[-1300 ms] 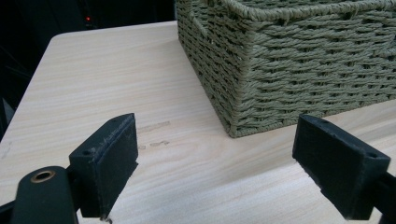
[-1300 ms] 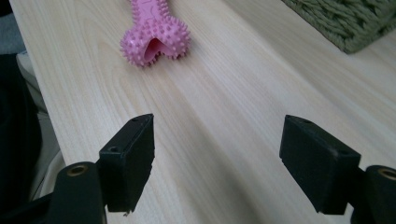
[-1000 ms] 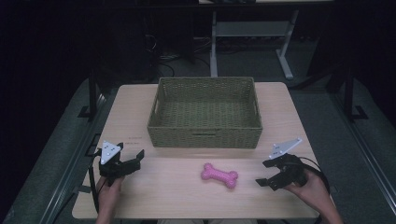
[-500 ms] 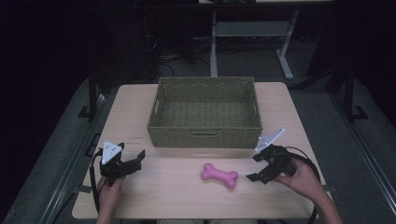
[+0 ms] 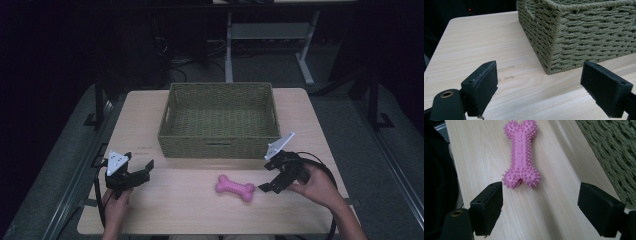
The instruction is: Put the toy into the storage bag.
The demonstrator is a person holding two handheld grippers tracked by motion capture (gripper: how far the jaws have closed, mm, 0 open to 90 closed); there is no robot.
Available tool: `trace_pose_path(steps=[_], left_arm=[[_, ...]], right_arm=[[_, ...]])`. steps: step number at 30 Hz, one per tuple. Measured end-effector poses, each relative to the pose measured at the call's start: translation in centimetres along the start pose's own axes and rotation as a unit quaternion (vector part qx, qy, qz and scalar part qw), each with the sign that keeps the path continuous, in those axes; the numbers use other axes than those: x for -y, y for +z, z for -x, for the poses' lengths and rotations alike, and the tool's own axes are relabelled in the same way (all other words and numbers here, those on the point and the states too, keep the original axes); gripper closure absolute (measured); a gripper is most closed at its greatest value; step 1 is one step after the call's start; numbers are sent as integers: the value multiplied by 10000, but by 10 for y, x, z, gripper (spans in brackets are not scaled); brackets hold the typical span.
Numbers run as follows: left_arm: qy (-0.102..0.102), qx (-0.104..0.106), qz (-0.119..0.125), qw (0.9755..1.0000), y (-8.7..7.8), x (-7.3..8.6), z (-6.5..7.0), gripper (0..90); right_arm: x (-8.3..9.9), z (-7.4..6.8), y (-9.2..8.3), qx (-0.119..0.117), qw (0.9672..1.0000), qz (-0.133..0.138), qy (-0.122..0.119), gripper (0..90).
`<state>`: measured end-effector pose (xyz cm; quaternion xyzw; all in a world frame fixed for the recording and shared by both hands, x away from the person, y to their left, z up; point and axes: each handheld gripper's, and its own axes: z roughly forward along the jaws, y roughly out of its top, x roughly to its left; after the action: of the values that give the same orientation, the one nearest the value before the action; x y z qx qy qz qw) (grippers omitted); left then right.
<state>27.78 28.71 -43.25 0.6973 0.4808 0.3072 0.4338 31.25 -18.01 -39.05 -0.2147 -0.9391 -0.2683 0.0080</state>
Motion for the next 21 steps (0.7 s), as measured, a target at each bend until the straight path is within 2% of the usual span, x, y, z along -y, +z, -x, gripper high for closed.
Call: trace_pose_path(steps=[21], left_arm=[[0,7,30,10000,0,0,1,137]], right_arm=[[-27,-5,12,-123,9993,-249,-266,188]])
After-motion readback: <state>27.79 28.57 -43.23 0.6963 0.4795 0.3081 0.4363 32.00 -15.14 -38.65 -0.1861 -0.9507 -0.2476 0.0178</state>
